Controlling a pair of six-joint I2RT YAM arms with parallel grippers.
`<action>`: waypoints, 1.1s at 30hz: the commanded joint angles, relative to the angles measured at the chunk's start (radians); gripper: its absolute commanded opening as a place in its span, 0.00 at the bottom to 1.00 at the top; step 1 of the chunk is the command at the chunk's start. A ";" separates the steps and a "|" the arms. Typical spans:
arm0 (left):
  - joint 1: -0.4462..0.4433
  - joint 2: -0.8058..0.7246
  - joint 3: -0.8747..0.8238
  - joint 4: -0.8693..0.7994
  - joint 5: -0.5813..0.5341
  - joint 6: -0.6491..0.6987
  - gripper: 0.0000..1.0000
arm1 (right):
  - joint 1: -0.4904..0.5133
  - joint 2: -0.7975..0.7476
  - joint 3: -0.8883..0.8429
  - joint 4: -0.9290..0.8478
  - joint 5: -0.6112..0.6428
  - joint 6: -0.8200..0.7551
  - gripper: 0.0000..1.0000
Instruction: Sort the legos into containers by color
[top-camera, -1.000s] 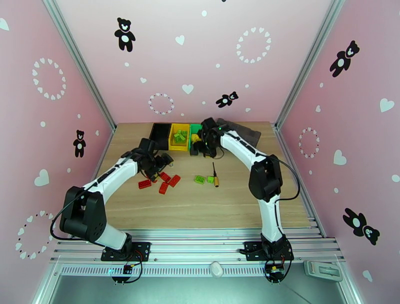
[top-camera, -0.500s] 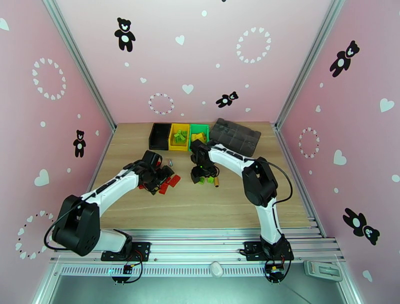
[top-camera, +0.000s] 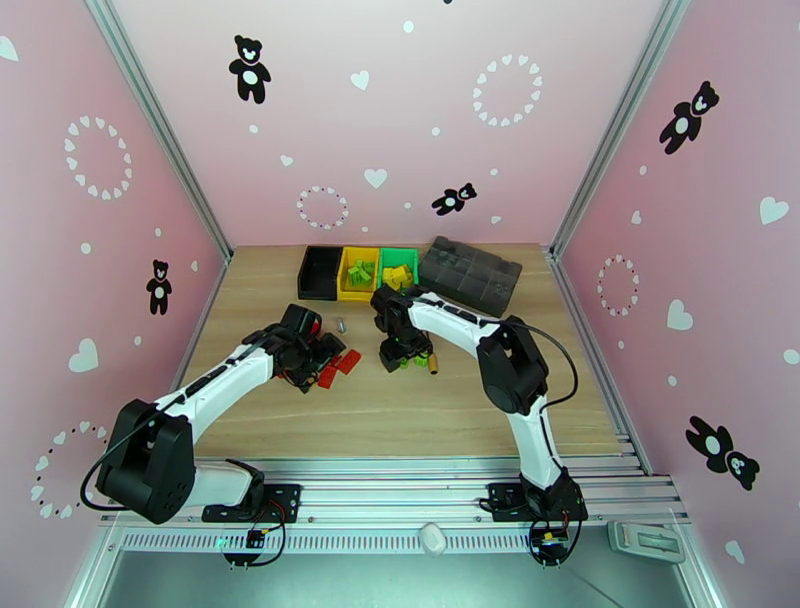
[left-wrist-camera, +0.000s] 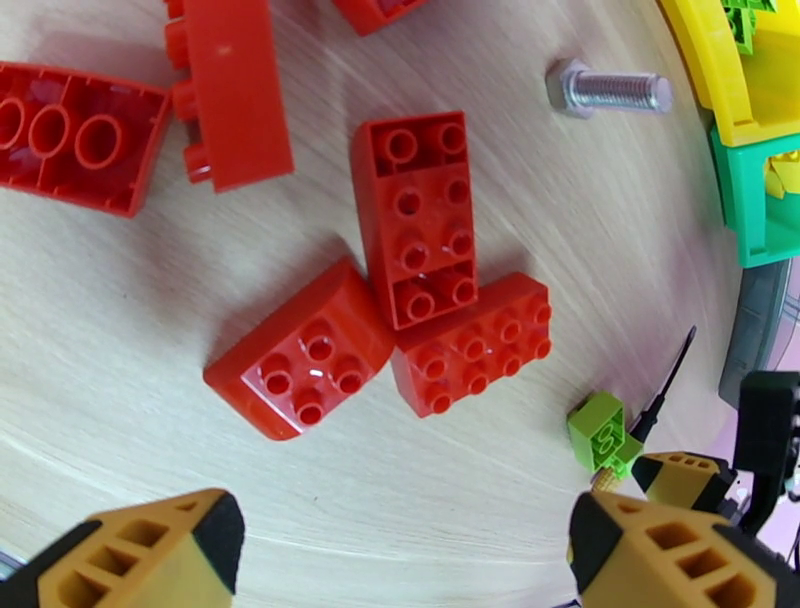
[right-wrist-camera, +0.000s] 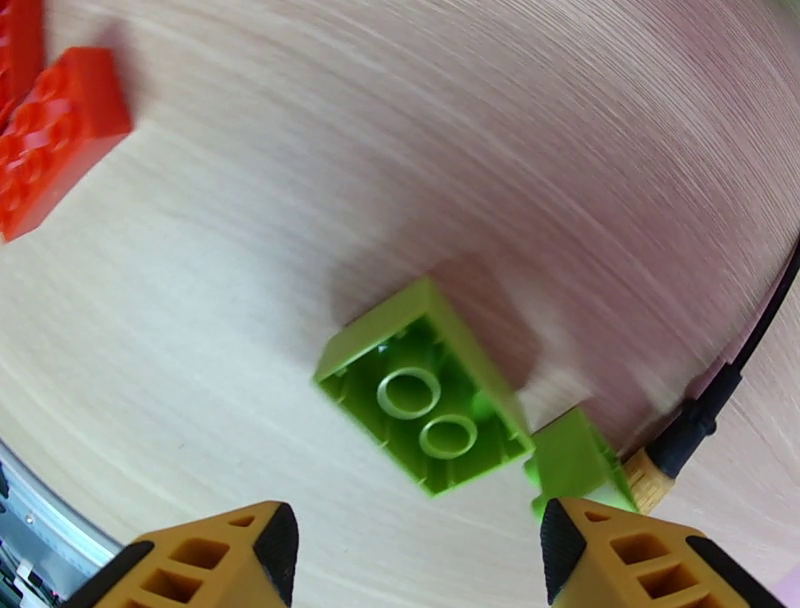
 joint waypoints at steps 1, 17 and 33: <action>-0.002 -0.027 -0.009 -0.007 -0.025 -0.006 0.92 | 0.003 0.048 0.045 -0.032 0.027 0.005 0.69; -0.002 -0.004 0.017 -0.018 -0.012 0.012 0.92 | -0.030 0.149 0.169 -0.066 0.000 0.062 0.56; -0.002 0.076 0.094 0.005 0.050 0.041 0.92 | -0.053 0.146 0.163 -0.048 -0.080 0.123 0.55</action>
